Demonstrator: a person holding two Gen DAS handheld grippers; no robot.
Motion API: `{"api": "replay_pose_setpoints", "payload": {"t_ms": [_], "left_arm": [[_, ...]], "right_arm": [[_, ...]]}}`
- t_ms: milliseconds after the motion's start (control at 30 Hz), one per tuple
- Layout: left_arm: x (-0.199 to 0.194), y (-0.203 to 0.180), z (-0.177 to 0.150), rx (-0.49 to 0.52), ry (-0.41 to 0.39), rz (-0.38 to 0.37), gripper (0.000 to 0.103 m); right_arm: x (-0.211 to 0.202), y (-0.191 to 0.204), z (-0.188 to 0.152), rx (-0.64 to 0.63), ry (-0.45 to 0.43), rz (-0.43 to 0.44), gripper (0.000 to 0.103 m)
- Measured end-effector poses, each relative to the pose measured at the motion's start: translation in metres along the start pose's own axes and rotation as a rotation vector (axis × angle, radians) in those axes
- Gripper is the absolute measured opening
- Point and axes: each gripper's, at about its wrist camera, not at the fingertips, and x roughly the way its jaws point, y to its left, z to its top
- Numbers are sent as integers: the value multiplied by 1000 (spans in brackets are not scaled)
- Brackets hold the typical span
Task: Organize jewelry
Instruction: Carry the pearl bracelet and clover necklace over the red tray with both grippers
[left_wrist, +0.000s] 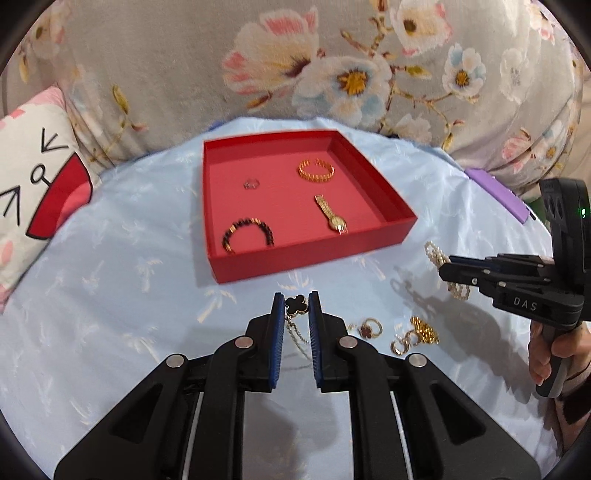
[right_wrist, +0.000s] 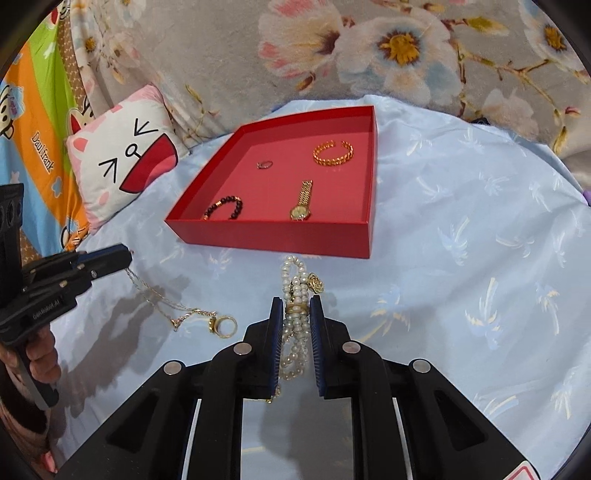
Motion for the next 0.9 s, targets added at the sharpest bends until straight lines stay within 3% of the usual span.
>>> {"api": "replay_pose_setpoints", "payload": {"t_ms": [233, 467, 700, 900], "left_arm": [[-32, 9, 48, 24, -101, 47, 12], [-39, 17, 122, 45, -194, 115, 12], [8, 26, 178, 19, -207, 154, 12], [74, 37, 185, 1, -158, 185, 12]], "right_arm": [[-16, 4, 29, -2, -29, 30, 13], [-11, 9, 96, -18, -46, 35, 13], [45, -8, 143, 44, 1, 36, 13], [95, -23, 148, 65, 53, -24, 14]]}}
